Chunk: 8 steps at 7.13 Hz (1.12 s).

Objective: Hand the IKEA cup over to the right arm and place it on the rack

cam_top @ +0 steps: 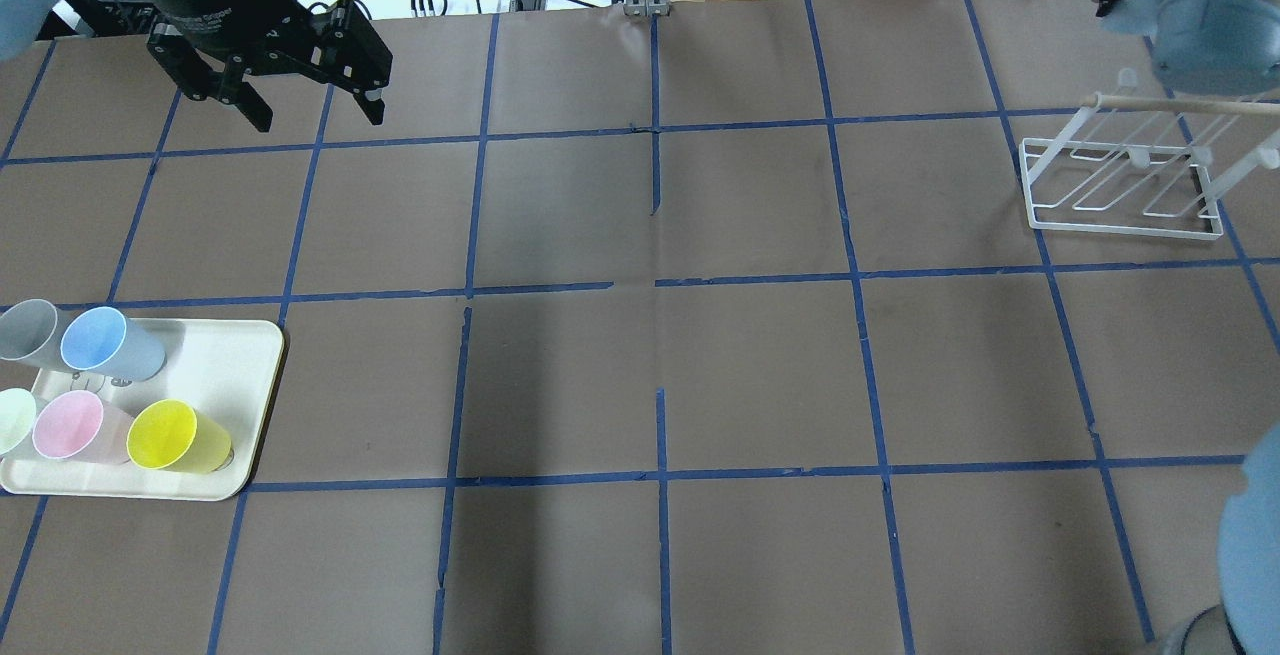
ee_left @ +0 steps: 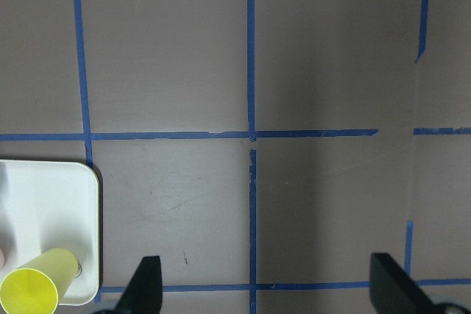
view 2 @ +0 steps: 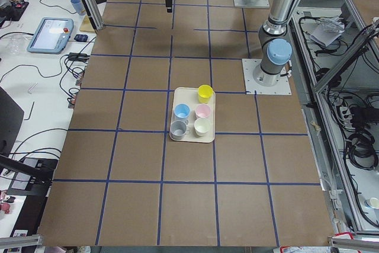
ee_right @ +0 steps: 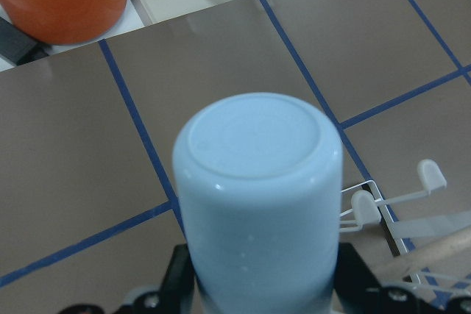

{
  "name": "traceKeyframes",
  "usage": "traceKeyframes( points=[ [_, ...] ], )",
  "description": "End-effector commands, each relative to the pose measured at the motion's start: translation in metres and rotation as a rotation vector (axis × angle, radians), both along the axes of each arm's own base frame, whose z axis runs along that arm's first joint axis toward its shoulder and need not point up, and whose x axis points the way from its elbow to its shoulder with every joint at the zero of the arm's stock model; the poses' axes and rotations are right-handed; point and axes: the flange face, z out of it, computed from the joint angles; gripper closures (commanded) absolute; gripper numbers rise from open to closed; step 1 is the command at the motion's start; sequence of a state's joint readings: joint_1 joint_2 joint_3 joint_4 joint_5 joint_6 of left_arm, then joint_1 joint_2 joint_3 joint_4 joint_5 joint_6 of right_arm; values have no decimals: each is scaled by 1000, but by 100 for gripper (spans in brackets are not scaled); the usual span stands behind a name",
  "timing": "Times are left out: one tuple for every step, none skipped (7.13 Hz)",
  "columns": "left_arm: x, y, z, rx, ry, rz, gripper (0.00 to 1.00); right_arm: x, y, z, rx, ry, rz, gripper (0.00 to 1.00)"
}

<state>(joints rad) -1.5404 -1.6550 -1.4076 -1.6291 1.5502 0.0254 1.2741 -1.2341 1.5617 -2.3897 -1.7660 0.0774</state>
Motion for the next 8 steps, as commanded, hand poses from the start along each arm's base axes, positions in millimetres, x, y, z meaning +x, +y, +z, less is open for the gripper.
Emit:
traceKeyframes(
  points=[
    [0, 0, 0, -1, -1, 1, 0, -27, -12, -30, -2, 11, -10, 100],
    [0, 2, 1, -4, -2, 1, 0, -31, -14, -40, 9, 6, -16, 100],
    [0, 1, 0, -1, -1, 3, 0, -33, -19, -48, -5, 11, -16, 100],
    [0, 1, 1, -2, -1, 3, 0, -35, -24, -57, -20, 17, -18, 100],
    [0, 1, 1, -2, -1, 3, 0, -35, -24, -60, -27, 17, -22, 100],
    [0, 1, 1, -2, -1, 3, 0, -35, -25, -61, -26, 16, -23, 100],
    [0, 1, 0, -1, -1, 3, 0, -36, -26, -67, -19, 11, -27, 100],
    [0, 1, 0, -1, -1, 3, 0, -36, -28, -74, -10, 6, -30, 100]
  ],
)
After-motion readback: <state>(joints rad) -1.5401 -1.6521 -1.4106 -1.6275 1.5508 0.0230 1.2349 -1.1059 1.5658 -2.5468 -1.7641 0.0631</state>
